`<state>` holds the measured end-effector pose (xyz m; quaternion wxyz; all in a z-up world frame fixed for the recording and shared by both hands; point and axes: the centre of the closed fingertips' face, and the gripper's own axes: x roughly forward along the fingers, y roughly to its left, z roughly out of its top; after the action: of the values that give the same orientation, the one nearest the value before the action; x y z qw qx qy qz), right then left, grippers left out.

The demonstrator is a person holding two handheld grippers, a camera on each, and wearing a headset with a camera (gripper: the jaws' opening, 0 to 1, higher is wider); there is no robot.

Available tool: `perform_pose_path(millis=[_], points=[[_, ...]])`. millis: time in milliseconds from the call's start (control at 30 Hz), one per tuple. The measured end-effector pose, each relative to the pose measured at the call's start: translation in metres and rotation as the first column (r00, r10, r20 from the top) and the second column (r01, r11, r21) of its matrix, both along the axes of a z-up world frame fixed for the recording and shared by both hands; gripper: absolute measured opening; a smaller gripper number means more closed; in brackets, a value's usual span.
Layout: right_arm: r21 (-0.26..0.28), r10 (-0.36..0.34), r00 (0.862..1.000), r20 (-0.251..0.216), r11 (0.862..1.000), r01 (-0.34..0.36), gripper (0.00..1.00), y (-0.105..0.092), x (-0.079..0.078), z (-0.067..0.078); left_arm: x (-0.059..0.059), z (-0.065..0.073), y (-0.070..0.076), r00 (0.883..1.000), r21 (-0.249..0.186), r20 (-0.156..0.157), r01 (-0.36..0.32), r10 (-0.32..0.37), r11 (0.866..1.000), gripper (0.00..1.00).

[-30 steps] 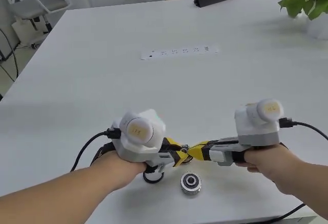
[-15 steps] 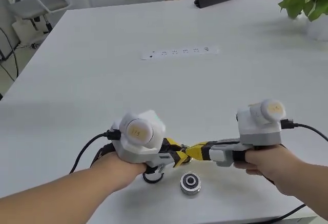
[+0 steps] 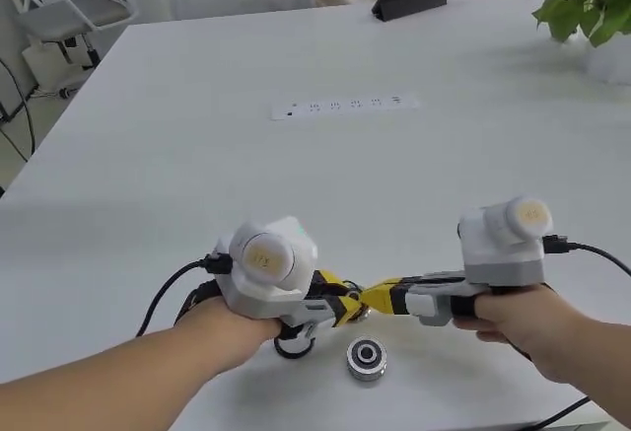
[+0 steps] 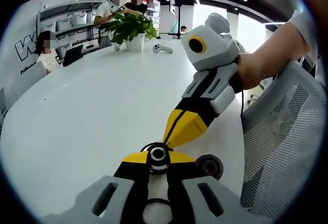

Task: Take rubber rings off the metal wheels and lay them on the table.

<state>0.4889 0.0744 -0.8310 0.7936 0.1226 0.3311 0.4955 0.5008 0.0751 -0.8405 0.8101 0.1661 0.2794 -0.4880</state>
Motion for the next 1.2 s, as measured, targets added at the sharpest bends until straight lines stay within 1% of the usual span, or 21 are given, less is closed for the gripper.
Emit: perform_pose_path(millis=[200,367,467,533,667,767,933,1033,1200], points=[[-0.012,-0.005,1.000,0.004,1.000,0.005,0.00,-0.003,0.002,-0.002,0.000,0.000,0.000,1.000,-0.003,0.011,0.013,-0.013,1.000,0.07],[-0.011,-0.007,1.000,0.000,1.000,0.007,0.00,-0.003,0.003,-0.003,-0.001,0.001,-0.001,1.000,-0.004,0.011,0.020,-0.020,1.000,0.08],[-0.011,-0.009,1.000,0.003,1.000,0.009,0.00,-0.004,0.004,-0.003,-0.002,0.001,-0.001,1.000,-0.010,0.003,0.024,-0.024,1.000,0.10],[-0.010,-0.011,1.000,0.004,1.000,0.011,0.00,-0.004,0.005,-0.003,-0.002,0.001,-0.001,1.000,-0.007,0.007,0.028,-0.028,1.000,0.11],[-0.008,-0.010,1.000,0.003,1.000,0.010,0.00,-0.004,0.005,-0.003,-0.001,0.007,0.000,1.000,-0.028,0.006,0.022,-0.021,0.999,0.11],[-0.002,-0.011,1.000,0.004,1.000,0.012,0.00,-0.004,0.005,-0.002,-0.002,0.011,0.001,1.000,-0.034,0.008,0.028,-0.027,0.999,0.12],[0.009,-0.020,1.000,0.002,1.000,0.020,0.00,-0.006,0.007,0.001,-0.007,0.017,0.006,0.999,-0.045,0.013,0.038,-0.037,0.998,0.15],[0.014,-0.023,1.000,0.003,1.000,0.023,0.00,-0.007,0.008,0.002,-0.008,0.024,0.011,1.000,-0.069,0.013,0.030,-0.029,0.997,0.16],[0.030,-0.021,1.000,0.002,0.999,0.021,0.00,-0.006,0.007,0.008,-0.010,0.034,0.017,1.000,-0.093,0.022,0.023,-0.021,0.995,0.19]])
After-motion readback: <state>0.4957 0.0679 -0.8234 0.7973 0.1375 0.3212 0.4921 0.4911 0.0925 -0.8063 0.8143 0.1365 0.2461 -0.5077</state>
